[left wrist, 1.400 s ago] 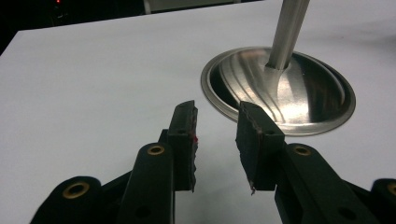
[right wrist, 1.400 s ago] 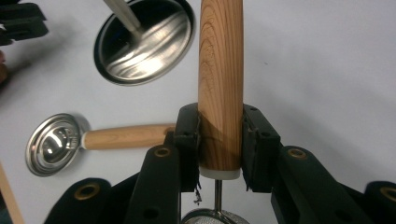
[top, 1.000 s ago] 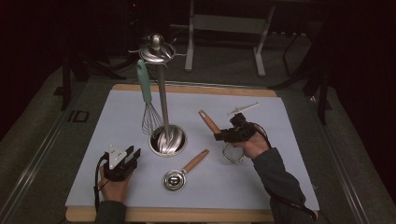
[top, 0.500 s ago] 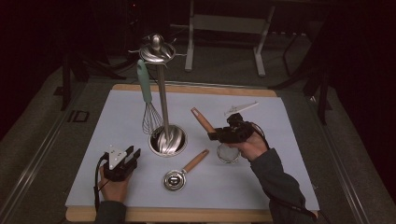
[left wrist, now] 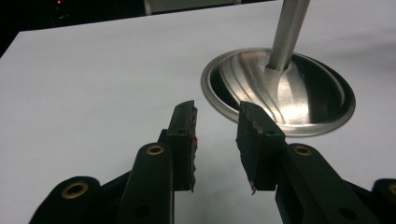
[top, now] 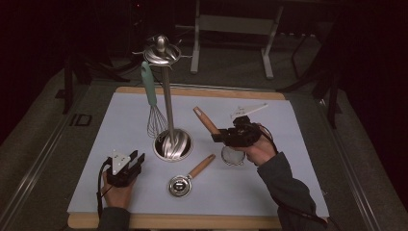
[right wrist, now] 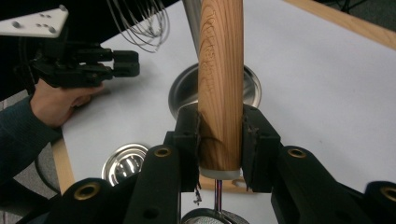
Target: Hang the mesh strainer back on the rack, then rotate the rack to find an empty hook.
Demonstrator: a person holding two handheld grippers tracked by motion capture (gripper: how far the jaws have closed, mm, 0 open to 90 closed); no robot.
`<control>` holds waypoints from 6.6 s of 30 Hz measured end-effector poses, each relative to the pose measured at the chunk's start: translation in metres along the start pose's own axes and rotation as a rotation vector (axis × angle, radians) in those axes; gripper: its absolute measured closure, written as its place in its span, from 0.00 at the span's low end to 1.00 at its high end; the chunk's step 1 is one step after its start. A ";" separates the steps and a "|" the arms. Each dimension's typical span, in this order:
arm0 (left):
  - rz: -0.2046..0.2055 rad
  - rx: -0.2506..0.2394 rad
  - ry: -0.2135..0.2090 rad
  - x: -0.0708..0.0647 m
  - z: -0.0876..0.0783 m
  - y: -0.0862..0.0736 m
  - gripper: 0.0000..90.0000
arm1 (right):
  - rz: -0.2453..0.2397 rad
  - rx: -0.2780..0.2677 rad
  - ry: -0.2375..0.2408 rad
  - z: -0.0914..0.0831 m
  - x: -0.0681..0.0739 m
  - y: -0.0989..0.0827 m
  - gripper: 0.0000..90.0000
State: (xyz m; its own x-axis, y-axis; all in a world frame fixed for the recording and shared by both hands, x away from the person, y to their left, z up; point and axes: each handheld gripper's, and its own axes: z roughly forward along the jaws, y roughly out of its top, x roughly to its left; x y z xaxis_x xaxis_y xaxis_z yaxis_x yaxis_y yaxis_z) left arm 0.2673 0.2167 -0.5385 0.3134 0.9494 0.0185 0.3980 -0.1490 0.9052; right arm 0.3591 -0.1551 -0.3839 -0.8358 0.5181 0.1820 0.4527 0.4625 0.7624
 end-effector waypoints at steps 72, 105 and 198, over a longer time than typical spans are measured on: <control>-0.001 0.002 -0.002 0.000 0.000 0.000 0.75 | -0.207 -0.273 0.052 -0.065 0.058 0.090 0.79; -0.002 0.002 -0.005 0.000 0.000 0.000 0.75 | -0.192 -0.277 0.073 -0.039 0.060 0.102 0.79; 0.002 0.002 -0.002 0.000 0.000 0.000 0.75 | -0.098 0.082 -0.137 0.022 -0.001 -0.039 0.96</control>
State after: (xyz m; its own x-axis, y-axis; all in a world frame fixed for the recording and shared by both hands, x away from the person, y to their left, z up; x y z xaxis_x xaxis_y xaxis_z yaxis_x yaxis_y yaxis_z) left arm 0.2675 0.2163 -0.5386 0.3156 0.9487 0.0198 0.3992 -0.1517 0.9042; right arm 0.3495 -0.1581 -0.4269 -0.8296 0.5580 0.0191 0.3997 0.5697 0.7181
